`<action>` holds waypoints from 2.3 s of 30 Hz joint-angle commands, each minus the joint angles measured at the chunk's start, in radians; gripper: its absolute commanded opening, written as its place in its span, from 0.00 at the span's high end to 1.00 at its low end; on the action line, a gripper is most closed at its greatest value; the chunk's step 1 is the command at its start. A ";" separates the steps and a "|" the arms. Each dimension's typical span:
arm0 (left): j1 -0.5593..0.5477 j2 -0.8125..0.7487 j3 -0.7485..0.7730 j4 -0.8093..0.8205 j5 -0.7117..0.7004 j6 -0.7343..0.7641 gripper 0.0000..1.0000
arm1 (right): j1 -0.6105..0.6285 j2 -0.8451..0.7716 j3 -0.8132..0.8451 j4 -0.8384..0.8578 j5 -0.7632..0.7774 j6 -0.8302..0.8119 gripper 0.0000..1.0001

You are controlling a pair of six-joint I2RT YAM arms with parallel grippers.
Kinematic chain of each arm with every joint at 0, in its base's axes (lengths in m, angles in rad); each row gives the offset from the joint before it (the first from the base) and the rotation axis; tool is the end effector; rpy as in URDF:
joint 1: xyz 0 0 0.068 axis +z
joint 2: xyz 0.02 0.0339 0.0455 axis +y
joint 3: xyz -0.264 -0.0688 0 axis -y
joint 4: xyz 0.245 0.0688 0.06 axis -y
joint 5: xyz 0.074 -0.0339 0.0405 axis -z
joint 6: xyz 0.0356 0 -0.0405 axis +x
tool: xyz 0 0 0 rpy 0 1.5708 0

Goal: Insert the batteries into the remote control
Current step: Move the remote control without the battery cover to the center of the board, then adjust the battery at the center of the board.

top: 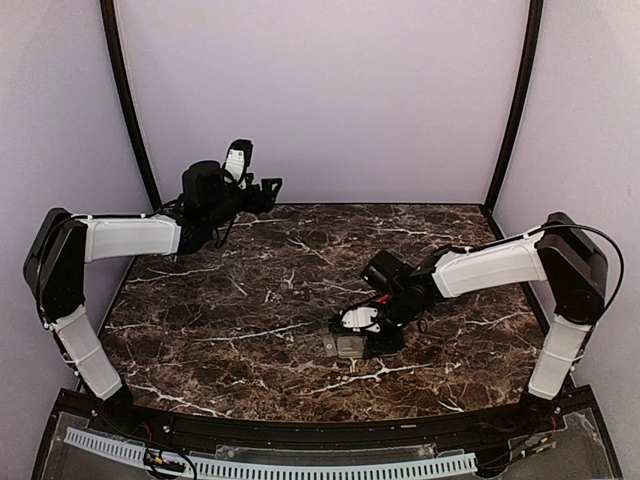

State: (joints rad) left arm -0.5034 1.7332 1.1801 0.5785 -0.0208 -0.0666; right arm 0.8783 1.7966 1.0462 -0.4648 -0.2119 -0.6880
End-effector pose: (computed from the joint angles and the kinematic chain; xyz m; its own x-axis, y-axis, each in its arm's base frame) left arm 0.3615 -0.1982 0.2992 -0.0087 -0.0712 -0.9974 0.4645 0.8830 -0.0671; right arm 0.2095 0.2642 0.1456 0.0451 -0.9179 -0.3941 -0.9974 -0.0195 -0.0688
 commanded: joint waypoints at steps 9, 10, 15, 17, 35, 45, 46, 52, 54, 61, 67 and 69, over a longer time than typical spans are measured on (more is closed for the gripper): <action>0.011 -0.075 -0.039 0.011 0.003 0.029 0.19 | 0.007 -0.025 -0.044 -0.016 0.124 0.044 0.42; 0.012 -0.076 -0.038 0.011 0.007 0.028 0.19 | 0.007 -0.028 -0.035 -0.016 0.109 0.048 0.33; 0.015 -0.075 -0.037 0.015 0.013 0.033 0.19 | 0.007 -0.056 0.063 -0.022 0.053 0.121 0.08; 0.017 -0.076 -0.038 0.017 0.017 0.032 0.19 | 0.006 -0.079 0.103 -0.027 0.044 0.162 0.08; 0.068 -0.062 -0.051 0.050 0.051 -0.034 0.20 | -0.256 -0.095 0.298 -0.205 0.199 1.513 0.62; 0.093 -0.052 -0.054 0.059 0.066 -0.049 0.21 | -0.198 0.114 0.439 -0.418 0.259 1.487 0.50; 0.093 -0.049 -0.053 0.059 0.069 -0.050 0.21 | -0.188 0.132 0.450 -0.428 0.261 1.487 0.50; 0.095 -0.051 -0.055 0.058 0.071 -0.046 0.21 | -0.154 0.206 0.464 -0.415 0.264 1.487 0.49; 0.095 -0.053 -0.056 0.058 0.072 -0.046 0.21 | -0.153 0.219 0.464 -0.404 0.276 1.486 0.50; 0.095 -0.063 -0.061 0.056 0.071 -0.039 0.21 | -0.153 0.267 0.484 -0.390 0.271 1.462 0.55; 0.097 -0.063 -0.059 0.057 0.069 -0.033 0.21 | -0.152 0.265 0.456 -0.381 0.264 1.456 0.61; 0.098 -0.062 -0.059 0.059 0.071 -0.034 0.21 | -0.151 0.265 0.449 -0.381 0.257 1.456 0.63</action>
State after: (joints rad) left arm -0.4141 1.6993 1.1378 0.6144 0.0425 -0.1085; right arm 0.7227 2.0571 1.5074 -0.8524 0.0460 0.7692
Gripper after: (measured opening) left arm 0.792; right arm 0.385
